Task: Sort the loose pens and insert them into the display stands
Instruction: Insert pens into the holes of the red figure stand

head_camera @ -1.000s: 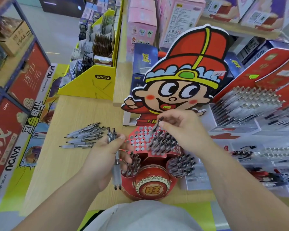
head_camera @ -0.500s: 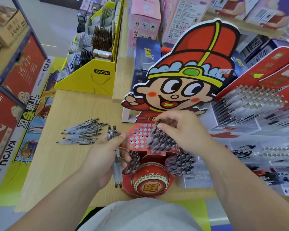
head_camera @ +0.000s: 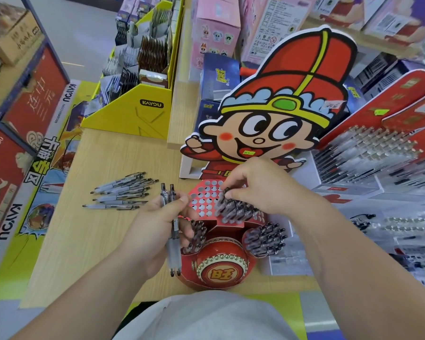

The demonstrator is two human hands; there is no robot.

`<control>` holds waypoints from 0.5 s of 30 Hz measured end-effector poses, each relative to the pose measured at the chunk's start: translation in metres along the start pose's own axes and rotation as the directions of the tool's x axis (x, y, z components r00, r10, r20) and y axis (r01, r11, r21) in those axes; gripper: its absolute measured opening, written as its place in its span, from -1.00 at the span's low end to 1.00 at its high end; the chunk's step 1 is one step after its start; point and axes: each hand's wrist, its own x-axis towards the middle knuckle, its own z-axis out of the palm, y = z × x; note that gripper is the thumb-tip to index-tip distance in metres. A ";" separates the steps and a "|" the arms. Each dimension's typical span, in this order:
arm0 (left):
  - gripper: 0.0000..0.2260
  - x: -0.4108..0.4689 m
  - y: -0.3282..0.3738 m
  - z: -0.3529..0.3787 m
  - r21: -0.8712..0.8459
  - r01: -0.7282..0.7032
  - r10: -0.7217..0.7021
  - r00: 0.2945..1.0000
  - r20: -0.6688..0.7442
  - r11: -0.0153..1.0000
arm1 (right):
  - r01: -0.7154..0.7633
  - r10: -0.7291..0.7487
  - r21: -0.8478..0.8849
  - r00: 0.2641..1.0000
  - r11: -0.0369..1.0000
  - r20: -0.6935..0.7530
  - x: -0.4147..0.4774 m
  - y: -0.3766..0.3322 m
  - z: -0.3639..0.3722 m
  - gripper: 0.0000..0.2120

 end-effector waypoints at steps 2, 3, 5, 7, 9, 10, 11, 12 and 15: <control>-0.92 -0.001 0.000 0.000 0.014 -0.007 0.007 1.000 0.011 1.000 | 0.032 -0.031 -0.028 0.999 0.999 0.035 0.000 -0.001 -0.003 -0.84; -0.93 -0.002 0.000 0.000 0.022 -0.010 0.010 1.000 0.019 1.000 | 0.055 -0.052 -0.053 0.997 0.997 0.053 0.000 -0.001 -0.004 -0.83; -0.95 -0.003 -0.001 0.000 0.037 -0.011 0.010 0.999 0.032 0.999 | 0.099 -0.090 -0.112 0.993 0.989 0.079 0.001 -0.002 -0.007 -0.82; -0.95 -0.004 -0.001 -0.001 0.045 -0.008 0.006 0.999 0.037 0.999 | 0.126 -0.110 -0.186 0.990 0.975 0.092 0.001 -0.004 -0.010 -0.81; -0.95 -0.005 -0.001 -0.001 0.049 -0.008 0.006 0.999 0.039 0.999 | 0.150 -0.127 -0.259 0.987 0.954 0.101 0.001 -0.005 -0.012 -0.80; -0.95 -0.006 -0.001 0.000 0.051 -0.010 0.008 0.999 0.041 0.999 | 0.165 -0.140 -0.295 0.985 0.941 0.102 0.001 -0.006 -0.013 -0.80; -0.95 -0.006 -0.001 0.001 0.052 -0.010 0.008 0.999 0.042 0.999 | 0.182 -0.157 -0.328 0.982 0.927 0.102 0.001 -0.007 -0.013 -0.80; -0.94 -0.007 -0.001 0.002 0.052 -0.009 0.006 0.999 0.044 0.999 | 0.198 -0.173 -0.354 0.980 0.914 0.102 0.001 -0.007 -0.012 -0.80; -0.92 -0.007 0.001 0.004 0.043 0.003 -0.005 0.999 0.050 0.999 | 0.230 -0.197 -0.412 0.973 0.882 0.121 0.002 -0.007 -0.012 -0.80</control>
